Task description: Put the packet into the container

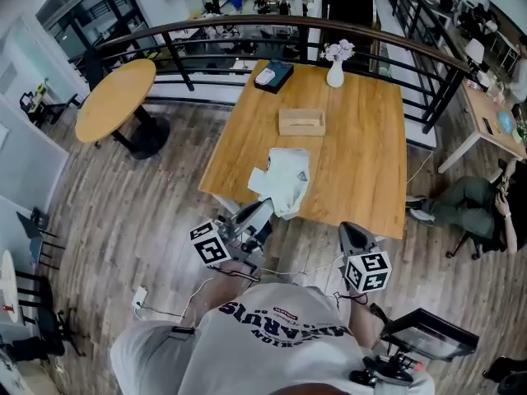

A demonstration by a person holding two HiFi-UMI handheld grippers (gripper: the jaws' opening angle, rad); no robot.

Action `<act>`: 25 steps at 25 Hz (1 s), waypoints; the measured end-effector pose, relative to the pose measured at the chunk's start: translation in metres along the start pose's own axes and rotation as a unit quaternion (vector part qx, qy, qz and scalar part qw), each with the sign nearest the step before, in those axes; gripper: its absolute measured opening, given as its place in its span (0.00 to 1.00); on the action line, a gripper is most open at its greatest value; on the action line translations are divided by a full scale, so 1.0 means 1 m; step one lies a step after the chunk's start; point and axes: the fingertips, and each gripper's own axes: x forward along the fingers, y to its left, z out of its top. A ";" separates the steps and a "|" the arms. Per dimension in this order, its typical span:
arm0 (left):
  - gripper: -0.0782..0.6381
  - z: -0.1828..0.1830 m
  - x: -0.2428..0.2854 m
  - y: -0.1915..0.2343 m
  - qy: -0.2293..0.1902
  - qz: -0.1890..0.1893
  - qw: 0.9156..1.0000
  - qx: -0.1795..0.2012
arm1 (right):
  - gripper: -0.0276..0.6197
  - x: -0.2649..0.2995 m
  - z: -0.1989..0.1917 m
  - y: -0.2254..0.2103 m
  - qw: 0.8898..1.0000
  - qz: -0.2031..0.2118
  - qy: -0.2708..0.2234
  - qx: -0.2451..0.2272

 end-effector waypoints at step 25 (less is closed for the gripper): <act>0.12 -0.005 0.013 0.031 -0.005 0.023 1.000 0.003 | 0.06 0.024 -0.022 -0.035 1.000 -0.002 0.021 0.004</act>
